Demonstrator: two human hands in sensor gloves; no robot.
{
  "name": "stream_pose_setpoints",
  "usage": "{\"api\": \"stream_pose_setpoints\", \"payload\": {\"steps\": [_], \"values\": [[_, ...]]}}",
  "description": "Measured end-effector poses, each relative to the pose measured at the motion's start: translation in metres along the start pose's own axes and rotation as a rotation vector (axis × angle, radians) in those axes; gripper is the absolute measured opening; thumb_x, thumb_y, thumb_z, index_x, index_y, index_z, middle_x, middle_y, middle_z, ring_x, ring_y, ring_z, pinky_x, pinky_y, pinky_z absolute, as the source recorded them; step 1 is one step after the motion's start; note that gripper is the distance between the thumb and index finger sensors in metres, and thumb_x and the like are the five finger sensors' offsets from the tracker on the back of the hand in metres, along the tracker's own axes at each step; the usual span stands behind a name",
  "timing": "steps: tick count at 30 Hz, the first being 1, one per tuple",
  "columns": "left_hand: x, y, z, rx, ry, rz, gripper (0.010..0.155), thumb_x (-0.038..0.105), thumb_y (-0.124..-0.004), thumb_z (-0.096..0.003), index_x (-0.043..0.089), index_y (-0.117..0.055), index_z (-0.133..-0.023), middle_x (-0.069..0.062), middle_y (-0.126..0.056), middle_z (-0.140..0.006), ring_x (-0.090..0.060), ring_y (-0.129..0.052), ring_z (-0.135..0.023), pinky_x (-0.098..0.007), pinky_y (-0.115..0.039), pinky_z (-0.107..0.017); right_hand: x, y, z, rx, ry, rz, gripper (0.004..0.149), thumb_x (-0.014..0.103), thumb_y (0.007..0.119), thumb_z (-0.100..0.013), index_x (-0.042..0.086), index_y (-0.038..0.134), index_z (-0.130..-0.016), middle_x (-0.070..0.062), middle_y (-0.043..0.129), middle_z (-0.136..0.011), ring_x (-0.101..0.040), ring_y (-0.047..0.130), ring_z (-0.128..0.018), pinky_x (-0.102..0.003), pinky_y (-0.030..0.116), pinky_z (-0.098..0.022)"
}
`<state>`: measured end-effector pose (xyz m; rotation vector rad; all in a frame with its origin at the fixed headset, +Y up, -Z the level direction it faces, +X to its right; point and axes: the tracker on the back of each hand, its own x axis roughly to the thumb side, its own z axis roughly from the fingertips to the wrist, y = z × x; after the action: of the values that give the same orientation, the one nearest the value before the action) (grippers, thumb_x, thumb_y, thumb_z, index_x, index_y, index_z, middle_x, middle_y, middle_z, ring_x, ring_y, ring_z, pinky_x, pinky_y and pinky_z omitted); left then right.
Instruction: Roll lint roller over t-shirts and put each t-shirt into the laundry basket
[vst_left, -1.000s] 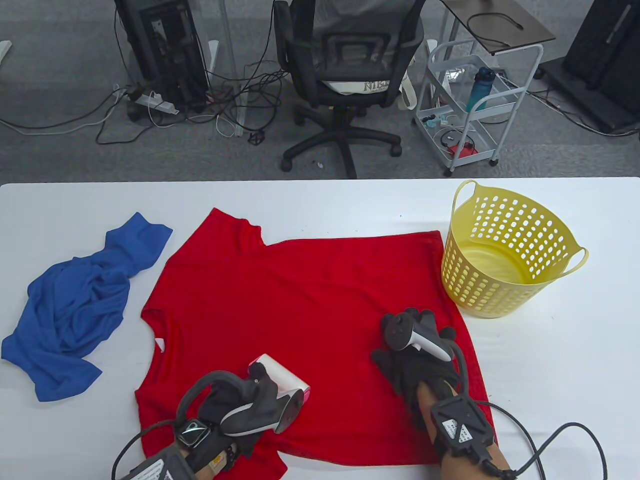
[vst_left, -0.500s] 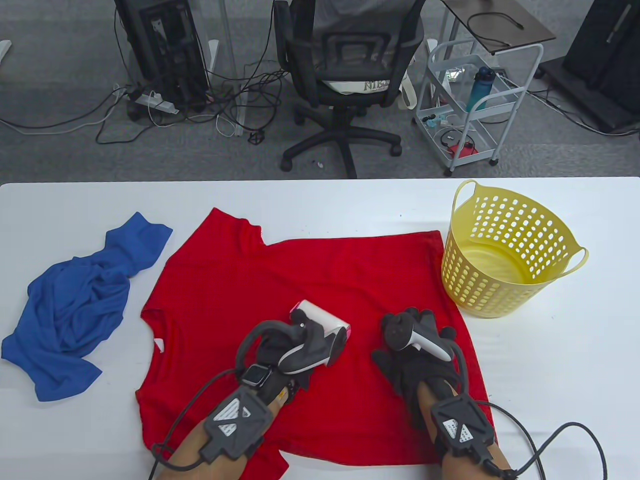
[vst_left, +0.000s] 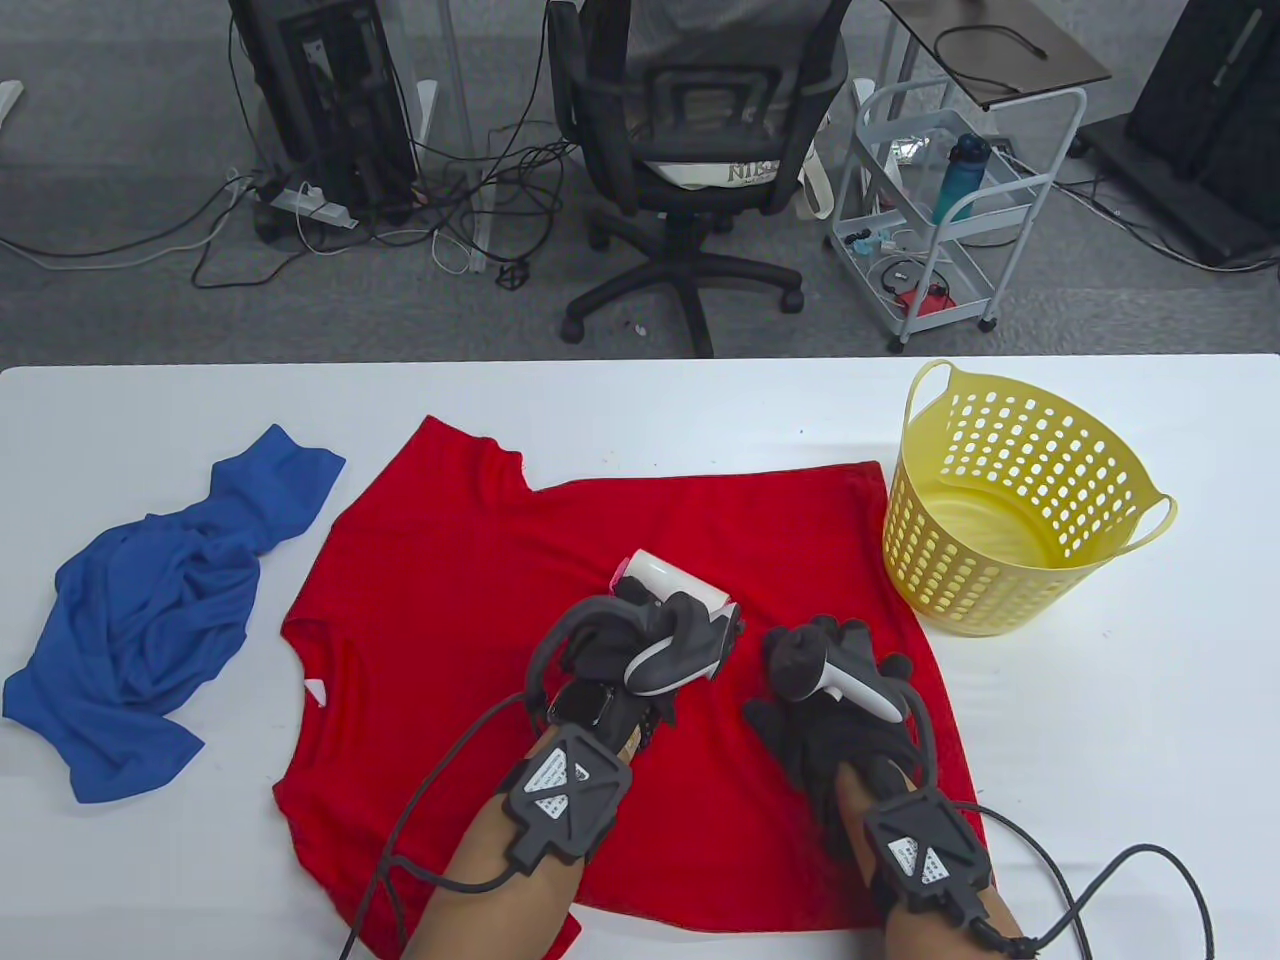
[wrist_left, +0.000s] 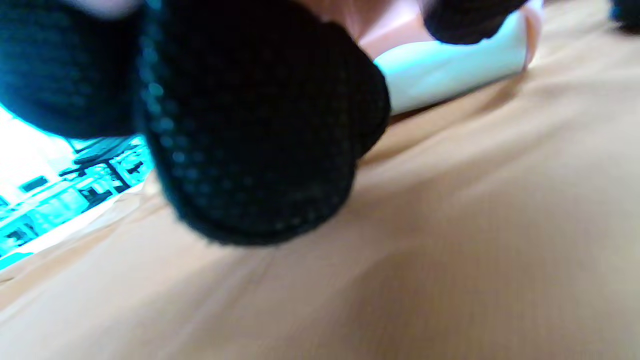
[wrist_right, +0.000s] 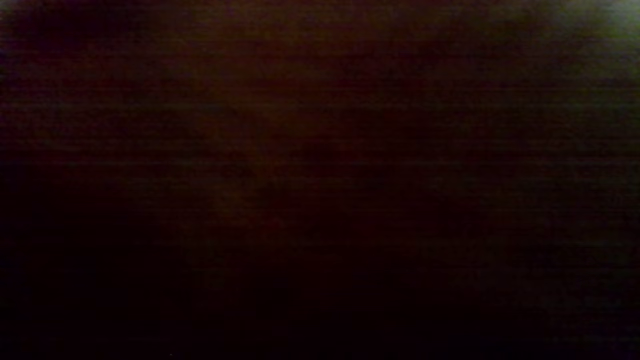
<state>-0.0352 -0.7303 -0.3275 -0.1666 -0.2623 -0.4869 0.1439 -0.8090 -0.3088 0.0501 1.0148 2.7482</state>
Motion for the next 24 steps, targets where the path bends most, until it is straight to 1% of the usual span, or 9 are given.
{"api": "stream_pose_setpoints", "payload": {"steps": [4,8,10,13,17,19,21,23,24], "values": [[-0.012,-0.009,0.032,0.006,-0.084,0.053,0.07,0.048,-0.065,-0.0476,-0.003,-0.063,-0.096,-0.002,-0.105,-0.047,-0.011,-0.113,-0.015,-0.043,-0.095,-0.018,0.0,0.0,0.0,0.0,-0.001,0.002,0.078,0.065,0.031,-0.038,0.036,-0.025,-0.084,-0.011,-0.039,-0.084,-0.045,-0.036,-0.079,-0.077,-0.011,-0.052],[-0.02,-0.018,0.067,0.051,-0.138,-0.004,0.07,0.049,-0.064,-0.0481,0.0,-0.062,-0.098,-0.002,-0.105,-0.048,-0.01,-0.113,-0.017,-0.043,-0.095,-0.02,0.0,0.0,0.0,-0.001,-0.001,0.003,0.078,0.065,0.032,-0.038,0.036,-0.024,-0.084,-0.011,-0.04,-0.084,-0.045,-0.036,-0.079,-0.077,-0.011,-0.052],[-0.023,-0.022,0.072,0.067,-0.121,-0.015,0.07,0.05,-0.063,-0.0483,0.002,-0.061,-0.1,0.0,-0.104,-0.051,-0.01,-0.113,-0.021,-0.042,-0.094,-0.021,0.0,0.0,0.0,-0.001,0.0,0.003,0.078,0.065,0.031,-0.038,0.036,-0.024,-0.084,-0.011,-0.04,-0.084,-0.045,-0.035,-0.079,-0.077,-0.011,-0.052],[-0.027,-0.031,0.071,0.091,-0.092,0.019,0.07,0.051,-0.061,-0.0482,0.005,-0.056,-0.101,0.001,-0.102,-0.055,-0.01,-0.113,-0.025,-0.042,-0.094,-0.024,0.0,0.0,0.0,-0.002,0.001,0.005,0.078,0.065,0.031,-0.038,0.036,-0.025,-0.084,-0.011,-0.04,-0.084,-0.045,-0.035,-0.079,-0.077,-0.011,-0.052],[-0.037,-0.031,0.071,0.139,-0.081,0.064,0.07,0.052,-0.059,-0.0479,0.008,-0.056,-0.103,0.003,-0.101,-0.059,-0.01,-0.112,-0.03,-0.043,-0.093,-0.028,0.001,-0.001,0.001,-0.013,0.011,0.016,0.078,0.065,0.032,-0.038,0.036,-0.023,-0.085,-0.012,-0.038,-0.085,-0.045,-0.033,-0.08,-0.077,-0.009,-0.053],[-0.05,-0.025,0.075,0.195,-0.06,0.112,0.07,0.052,-0.06,-0.048,0.008,-0.056,-0.103,0.003,-0.101,-0.059,-0.01,-0.111,-0.03,-0.043,-0.092,-0.028,0.002,-0.002,0.003,-0.04,0.04,0.04,0.079,0.065,0.033,-0.037,0.035,-0.021,-0.086,-0.013,-0.034,-0.087,-0.046,-0.028,-0.083,-0.078,-0.004,-0.056],[-0.065,-0.019,0.08,0.246,-0.043,0.175,0.07,0.052,-0.059,-0.0483,0.008,-0.054,-0.103,0.003,-0.1,-0.06,-0.01,-0.111,-0.031,-0.042,-0.092,-0.029,0.004,-0.004,0.008,-0.087,0.072,0.085,0.079,0.066,0.035,-0.036,0.034,-0.015,-0.089,-0.015,-0.026,-0.092,-0.049,-0.017,-0.088,-0.078,0.007,-0.06],[-0.08,-0.015,0.086,0.271,-0.031,0.286,0.072,0.051,-0.058,-0.0486,0.007,-0.049,-0.105,0.003,-0.097,-0.064,-0.01,-0.109,-0.033,-0.043,-0.091,-0.031,0.006,-0.008,0.012,-0.079,0.101,0.143,0.08,0.066,0.037,-0.037,0.033,-0.012,-0.09,-0.016,-0.02,-0.096,-0.05,-0.01,-0.092,-0.079,0.014,-0.062],[-0.086,-0.014,0.089,0.272,-0.032,0.34,0.073,0.051,-0.058,-0.0489,0.006,-0.046,-0.105,0.001,-0.096,-0.066,-0.009,-0.108,-0.035,-0.044,-0.09,-0.032,0.007,-0.01,0.014,-0.064,0.112,0.151,0.08,0.066,0.038,-0.038,0.033,-0.011,-0.091,-0.017,-0.018,-0.097,-0.05,-0.009,-0.093,-0.079,0.013,-0.062]]}}
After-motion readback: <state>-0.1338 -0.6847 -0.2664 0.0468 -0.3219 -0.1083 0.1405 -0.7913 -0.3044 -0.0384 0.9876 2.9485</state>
